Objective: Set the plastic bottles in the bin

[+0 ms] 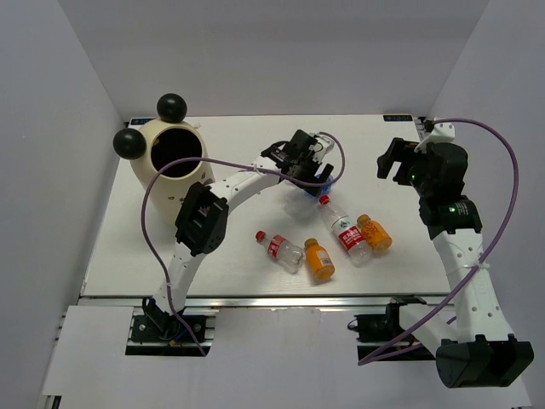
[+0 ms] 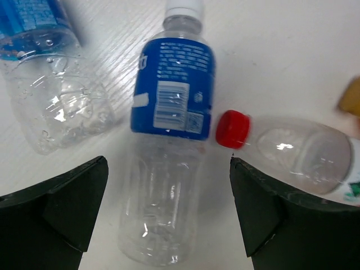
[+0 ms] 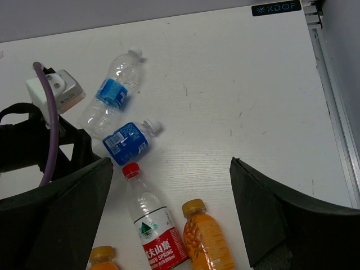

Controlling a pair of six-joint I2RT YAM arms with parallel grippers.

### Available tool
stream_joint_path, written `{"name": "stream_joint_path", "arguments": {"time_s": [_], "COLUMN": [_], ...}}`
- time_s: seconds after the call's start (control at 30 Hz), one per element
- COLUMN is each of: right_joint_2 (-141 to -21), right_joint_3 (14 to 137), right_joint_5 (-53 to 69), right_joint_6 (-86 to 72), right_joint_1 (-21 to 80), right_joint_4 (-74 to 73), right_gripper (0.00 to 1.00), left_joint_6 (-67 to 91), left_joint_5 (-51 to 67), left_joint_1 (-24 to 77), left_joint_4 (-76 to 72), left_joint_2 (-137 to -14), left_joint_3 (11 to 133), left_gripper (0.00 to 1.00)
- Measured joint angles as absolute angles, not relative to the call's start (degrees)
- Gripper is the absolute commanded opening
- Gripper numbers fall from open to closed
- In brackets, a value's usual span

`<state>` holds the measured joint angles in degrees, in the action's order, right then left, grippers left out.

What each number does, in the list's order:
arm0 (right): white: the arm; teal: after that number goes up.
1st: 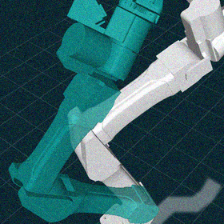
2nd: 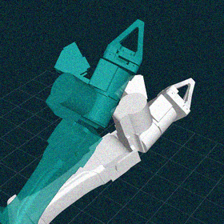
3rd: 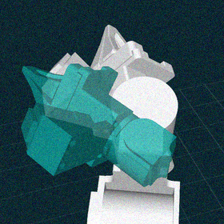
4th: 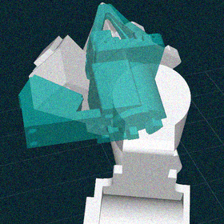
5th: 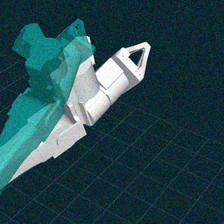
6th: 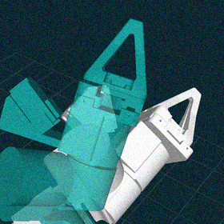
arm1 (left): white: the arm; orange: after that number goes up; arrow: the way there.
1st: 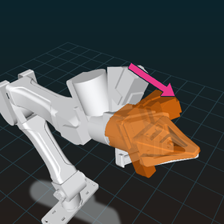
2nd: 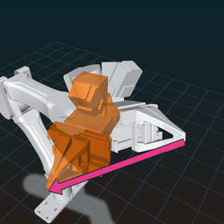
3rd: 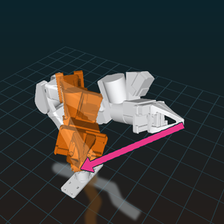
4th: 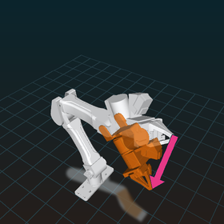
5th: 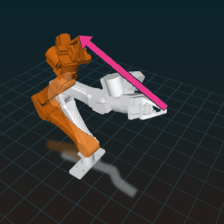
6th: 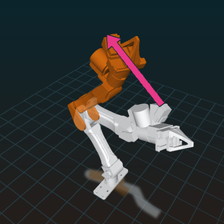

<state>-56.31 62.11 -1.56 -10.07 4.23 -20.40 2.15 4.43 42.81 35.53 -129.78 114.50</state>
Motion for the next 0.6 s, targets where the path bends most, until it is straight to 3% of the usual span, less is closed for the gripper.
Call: {"name": "stream_joint_path", "arguments": {"time_s": [0.23, 0.3, 0.4, 0.43, 0.53, 0.6], "right_joint_2": [-55.42, -55.42, -55.42, -55.42, -55.42, -55.35], "right_joint_3": [61.8, 61.78, 61.69, 61.69, 61.65, 61.45], "right_joint_5": [-1.78, -2.0, -2.24, -2.24, -2.24, -2.22], "right_joint_6": [-9.56, -9.43, -9.19, -9.13, -8.8, -8.73], "right_joint_1": [4.23, 4.23, 4.23, 4.23, 4.23, 4.23], "right_joint_4": [-20.38, -20.38, -20.03, -19.99, -19.88, -19.53], "right_gripper": [0.89, 0.89, 0.89, 0.89, 0.89, 0.89], "left_joint_6": [0.84, 0.23, -0.54, -0.62, -0.8, -1.02], "left_joint_5": [2.61, 2.59, 2.61, 2.61, 2.61, 2.9], "left_joint_1": [42.54, 42.54, 42.54, 42.54, 42.54, 42.54], "left_joint_4": [35.79, 35.81, 35.92, 35.79, 35.59, 35.48], "left_joint_2": [-133.21, -133.84, -133.86, -133.86, -133.84, -133.71], "left_joint_3": [113.91, 113.82, 113.38, 113.32, 113.25, 113.25], "left_gripper": [0.98, 0.94, 0.77, 0.63, 0.41, 0.36]}}
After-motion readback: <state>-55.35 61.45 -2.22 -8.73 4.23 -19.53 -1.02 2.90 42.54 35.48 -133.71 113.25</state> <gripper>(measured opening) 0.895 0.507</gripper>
